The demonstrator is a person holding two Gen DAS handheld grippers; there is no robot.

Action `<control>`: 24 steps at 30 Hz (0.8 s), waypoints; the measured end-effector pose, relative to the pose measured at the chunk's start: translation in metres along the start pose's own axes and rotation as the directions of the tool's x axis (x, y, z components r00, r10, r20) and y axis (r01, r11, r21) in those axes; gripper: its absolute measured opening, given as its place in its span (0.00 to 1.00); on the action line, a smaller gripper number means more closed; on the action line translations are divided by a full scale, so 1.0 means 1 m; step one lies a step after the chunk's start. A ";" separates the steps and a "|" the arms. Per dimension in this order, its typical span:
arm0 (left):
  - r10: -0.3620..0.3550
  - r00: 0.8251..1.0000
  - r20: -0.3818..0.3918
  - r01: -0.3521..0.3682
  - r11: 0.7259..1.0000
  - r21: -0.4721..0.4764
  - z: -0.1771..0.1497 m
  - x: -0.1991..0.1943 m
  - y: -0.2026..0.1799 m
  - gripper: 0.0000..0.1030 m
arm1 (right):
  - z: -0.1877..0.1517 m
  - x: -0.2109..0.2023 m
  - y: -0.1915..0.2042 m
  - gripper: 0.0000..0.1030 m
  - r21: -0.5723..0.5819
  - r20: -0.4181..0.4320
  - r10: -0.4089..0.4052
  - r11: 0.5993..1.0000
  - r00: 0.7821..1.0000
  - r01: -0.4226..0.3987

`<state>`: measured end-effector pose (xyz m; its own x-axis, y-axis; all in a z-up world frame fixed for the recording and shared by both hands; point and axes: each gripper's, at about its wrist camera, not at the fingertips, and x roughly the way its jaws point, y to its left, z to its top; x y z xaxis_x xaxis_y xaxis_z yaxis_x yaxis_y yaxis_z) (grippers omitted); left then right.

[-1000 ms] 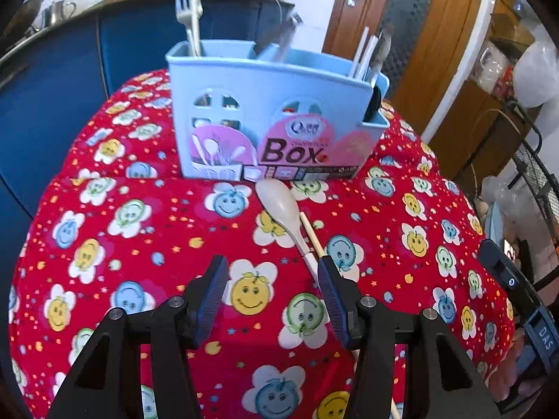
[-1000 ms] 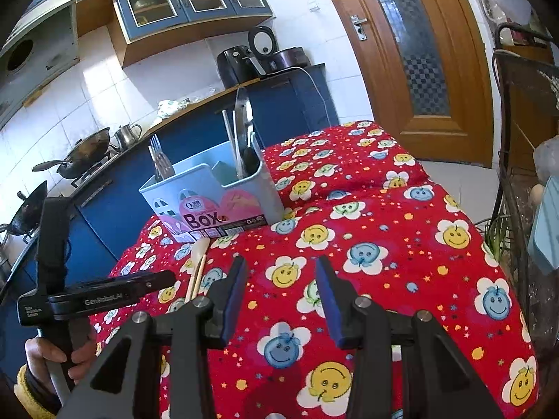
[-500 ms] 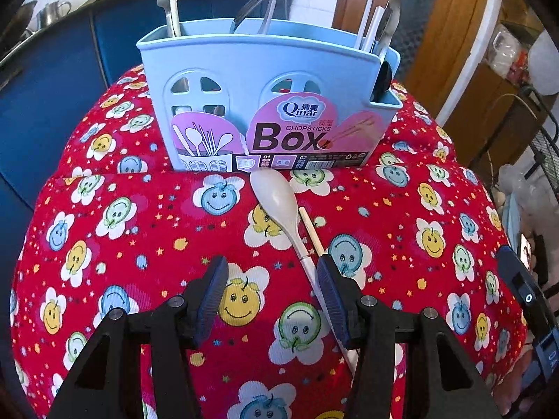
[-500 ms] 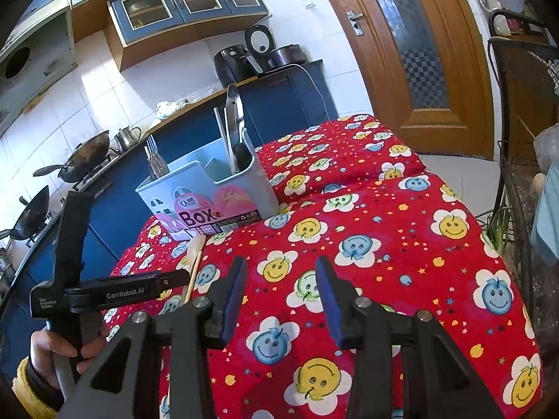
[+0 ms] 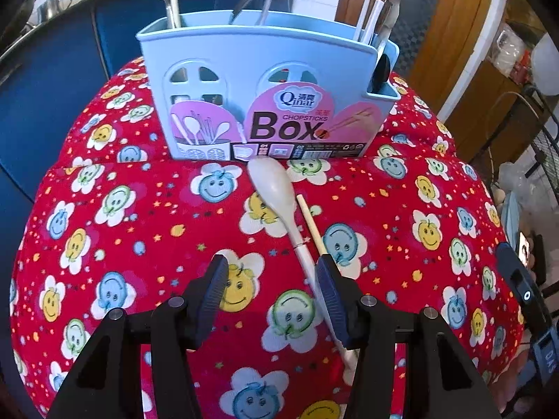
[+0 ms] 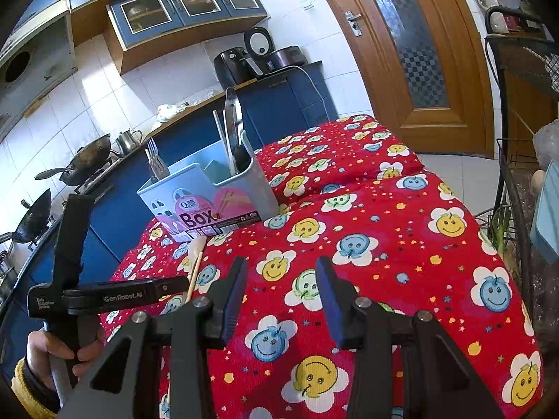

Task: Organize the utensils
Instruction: 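Close the left tool on the wooden spoon handle while the right tool grasps a wooden chopstick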

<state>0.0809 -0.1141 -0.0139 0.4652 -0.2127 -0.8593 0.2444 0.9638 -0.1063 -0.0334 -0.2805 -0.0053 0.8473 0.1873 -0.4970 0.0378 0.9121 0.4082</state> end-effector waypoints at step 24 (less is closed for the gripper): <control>-0.139 0.990 -0.025 0.137 0.989 -0.064 -0.006 -0.005 0.028 0.05 | 0.001 -0.003 0.013 0.42 -0.014 -0.020 -0.004 1.000 1.000 0.004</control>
<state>0.0805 -0.0855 -0.0159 0.4053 -0.3405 -0.8484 0.2514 0.9338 -0.2547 -0.0352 -0.2698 0.0019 0.8361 0.1908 -0.5144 0.0341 0.9177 0.3957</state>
